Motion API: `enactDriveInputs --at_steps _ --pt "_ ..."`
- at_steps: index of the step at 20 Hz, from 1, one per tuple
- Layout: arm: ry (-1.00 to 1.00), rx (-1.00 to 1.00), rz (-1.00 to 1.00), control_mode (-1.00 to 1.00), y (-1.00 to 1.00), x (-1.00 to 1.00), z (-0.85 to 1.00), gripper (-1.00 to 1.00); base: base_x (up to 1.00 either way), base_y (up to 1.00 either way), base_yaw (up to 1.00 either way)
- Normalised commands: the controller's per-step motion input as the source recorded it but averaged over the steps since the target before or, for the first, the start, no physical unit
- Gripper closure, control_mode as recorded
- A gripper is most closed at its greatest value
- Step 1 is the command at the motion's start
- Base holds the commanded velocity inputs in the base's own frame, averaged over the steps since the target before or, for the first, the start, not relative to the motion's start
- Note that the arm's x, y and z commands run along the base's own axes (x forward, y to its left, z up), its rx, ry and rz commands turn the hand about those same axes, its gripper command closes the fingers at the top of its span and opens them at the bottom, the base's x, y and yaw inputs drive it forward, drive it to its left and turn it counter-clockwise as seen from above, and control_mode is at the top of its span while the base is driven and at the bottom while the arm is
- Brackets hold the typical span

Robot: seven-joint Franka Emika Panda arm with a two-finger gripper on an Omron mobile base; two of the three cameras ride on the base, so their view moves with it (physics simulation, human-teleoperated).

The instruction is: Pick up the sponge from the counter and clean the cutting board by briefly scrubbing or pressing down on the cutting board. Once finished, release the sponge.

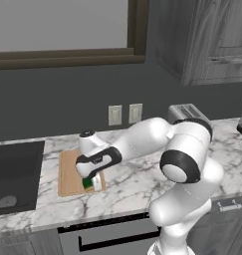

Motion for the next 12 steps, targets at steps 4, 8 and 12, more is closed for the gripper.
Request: enactDriveInputs --at_steps 4,8,12 --pt "0.03 0.00 0.03 -1.00 0.00 0.09 -0.28 1.00 0.00 0.00 0.00" --pt "0.03 0.00 0.02 -1.00 0.00 0.07 -0.37 1.00 0.00 0.00 0.00" --pt "-0.02 0.00 0.01 -1.00 0.00 0.39 -0.26 1.00 0.00 0.00 0.00"
